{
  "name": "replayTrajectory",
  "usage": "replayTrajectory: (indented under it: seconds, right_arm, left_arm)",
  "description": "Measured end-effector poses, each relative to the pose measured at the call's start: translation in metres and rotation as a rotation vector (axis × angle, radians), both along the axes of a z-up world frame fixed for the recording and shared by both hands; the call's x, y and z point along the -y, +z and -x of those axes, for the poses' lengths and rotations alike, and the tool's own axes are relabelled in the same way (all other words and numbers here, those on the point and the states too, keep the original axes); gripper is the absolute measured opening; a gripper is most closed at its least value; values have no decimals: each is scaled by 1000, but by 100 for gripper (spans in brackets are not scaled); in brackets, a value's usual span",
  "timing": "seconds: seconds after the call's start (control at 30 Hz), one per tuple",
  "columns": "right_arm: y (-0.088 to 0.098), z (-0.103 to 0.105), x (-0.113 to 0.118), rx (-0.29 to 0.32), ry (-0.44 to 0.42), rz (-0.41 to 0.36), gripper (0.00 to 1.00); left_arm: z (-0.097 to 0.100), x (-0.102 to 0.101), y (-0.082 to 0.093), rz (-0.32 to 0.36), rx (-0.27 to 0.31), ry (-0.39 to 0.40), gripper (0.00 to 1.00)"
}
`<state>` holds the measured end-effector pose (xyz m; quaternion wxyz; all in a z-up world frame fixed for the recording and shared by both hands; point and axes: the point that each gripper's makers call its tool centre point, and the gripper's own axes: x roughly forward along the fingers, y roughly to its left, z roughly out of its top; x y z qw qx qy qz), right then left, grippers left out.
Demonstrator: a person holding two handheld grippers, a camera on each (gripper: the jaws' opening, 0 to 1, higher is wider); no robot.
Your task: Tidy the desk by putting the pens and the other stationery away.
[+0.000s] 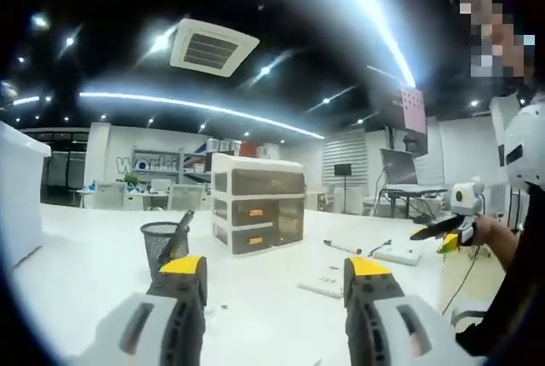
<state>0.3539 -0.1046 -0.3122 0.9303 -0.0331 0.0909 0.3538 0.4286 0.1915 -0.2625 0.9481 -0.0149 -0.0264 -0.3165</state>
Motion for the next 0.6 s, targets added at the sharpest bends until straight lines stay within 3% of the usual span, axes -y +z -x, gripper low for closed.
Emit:
replayTrajectory:
  seconds: [0.17,0.3,0.6]
  right_arm:
    - [1,-2,4,-4,-12,-21,59]
    - [1,-3,7,-7,-22,-20,59]
    - [-1,-4,20,-13,-54,-17,59]
  left_arm:
    - [12,-5,-18,20,-66,31,65]
    - [17,0,-25,54,-101,10,65]
    - [22,10,-25,44,-121,-18,68]
